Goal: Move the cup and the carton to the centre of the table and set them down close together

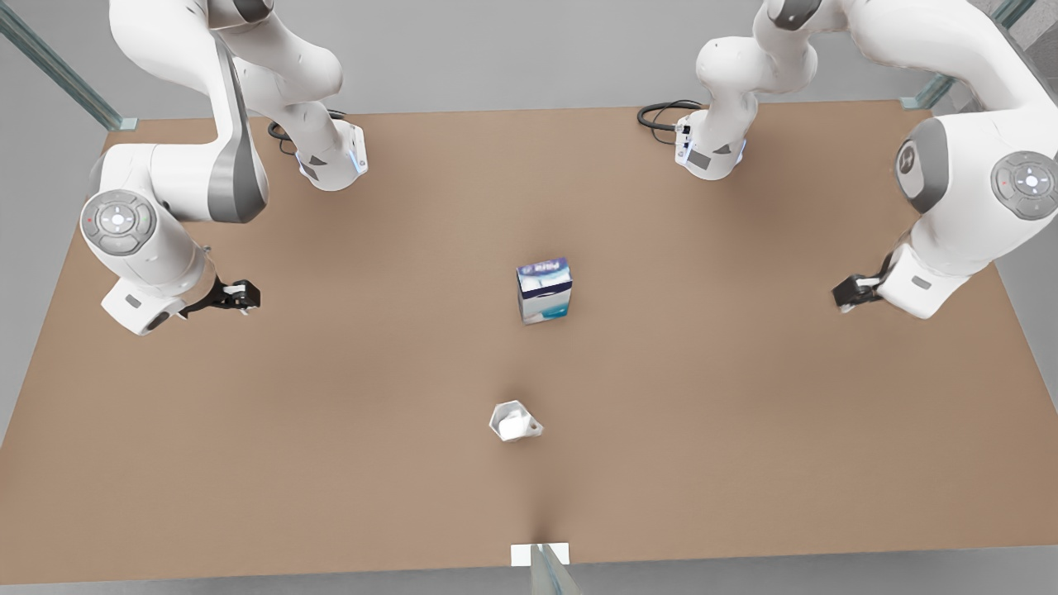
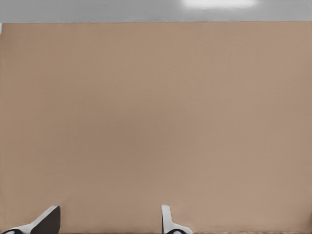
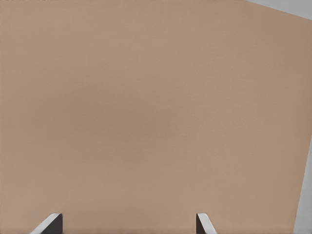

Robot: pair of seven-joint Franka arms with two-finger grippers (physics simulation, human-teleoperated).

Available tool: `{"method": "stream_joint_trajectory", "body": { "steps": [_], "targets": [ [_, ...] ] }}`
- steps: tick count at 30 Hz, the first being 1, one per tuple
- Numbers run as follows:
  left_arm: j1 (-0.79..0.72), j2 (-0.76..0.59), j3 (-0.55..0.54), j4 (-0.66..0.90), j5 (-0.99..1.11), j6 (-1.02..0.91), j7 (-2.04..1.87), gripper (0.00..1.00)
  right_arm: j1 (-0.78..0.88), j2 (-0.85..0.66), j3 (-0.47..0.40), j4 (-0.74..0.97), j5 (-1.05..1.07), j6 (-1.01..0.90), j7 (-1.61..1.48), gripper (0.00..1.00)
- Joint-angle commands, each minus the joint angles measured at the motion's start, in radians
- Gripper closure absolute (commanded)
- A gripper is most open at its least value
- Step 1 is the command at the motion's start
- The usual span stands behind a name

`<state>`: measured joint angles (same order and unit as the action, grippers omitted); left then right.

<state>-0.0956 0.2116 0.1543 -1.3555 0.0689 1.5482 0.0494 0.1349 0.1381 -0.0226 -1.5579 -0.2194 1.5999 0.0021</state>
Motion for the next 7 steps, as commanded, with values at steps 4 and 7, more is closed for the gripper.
{"method": "stream_joint_trajectory", "body": {
  "steps": [4, 7],
  "targets": [
    [0.085, -0.024, -0.078, -0.005, -0.103, -0.025, -0.129, 0.00, 0.000, 0.000, 0.000, 0.001, 0.000, 0.000, -0.001, 0.00],
    [0.074, -0.014, -0.099, -0.001, -0.097, -0.025, -0.080, 0.00, -0.001, 0.000, 0.000, 0.001, 0.000, 0.000, -0.001, 0.00]
  ]
}}
